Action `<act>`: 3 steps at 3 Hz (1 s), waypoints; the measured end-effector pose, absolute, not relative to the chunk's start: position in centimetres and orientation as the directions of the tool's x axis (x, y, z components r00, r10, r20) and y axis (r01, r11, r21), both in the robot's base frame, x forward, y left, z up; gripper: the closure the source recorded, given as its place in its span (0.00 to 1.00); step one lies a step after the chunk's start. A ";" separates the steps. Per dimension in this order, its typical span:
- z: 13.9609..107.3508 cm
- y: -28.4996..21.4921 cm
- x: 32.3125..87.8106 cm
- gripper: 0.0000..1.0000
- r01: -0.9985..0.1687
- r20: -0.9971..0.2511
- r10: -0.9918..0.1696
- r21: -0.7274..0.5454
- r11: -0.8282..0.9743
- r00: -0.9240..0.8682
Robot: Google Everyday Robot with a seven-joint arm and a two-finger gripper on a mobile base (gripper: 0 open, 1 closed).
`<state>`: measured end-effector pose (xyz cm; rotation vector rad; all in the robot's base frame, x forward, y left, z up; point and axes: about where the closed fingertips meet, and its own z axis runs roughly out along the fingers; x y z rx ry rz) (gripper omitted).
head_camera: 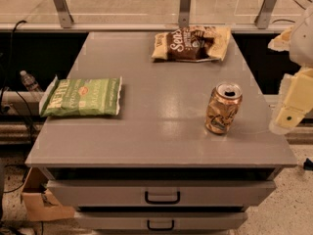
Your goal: Move orange can near brown chip bag
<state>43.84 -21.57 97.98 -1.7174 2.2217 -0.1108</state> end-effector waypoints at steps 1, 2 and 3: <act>98.1 -21.6 43.9 0.00 -0.925 -0.218 -0.951 -0.264 0.274 -0.220; 97.1 -22.0 44.2 0.00 -0.918 -0.293 -0.927 -0.249 0.309 -0.233; 95.4 -23.0 44.8 0.00 -0.897 -0.436 -0.860 -0.214 0.386 -0.266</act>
Offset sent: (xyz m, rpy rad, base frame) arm 0.0140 -0.0174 -0.0371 0.3041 -0.0198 -0.0629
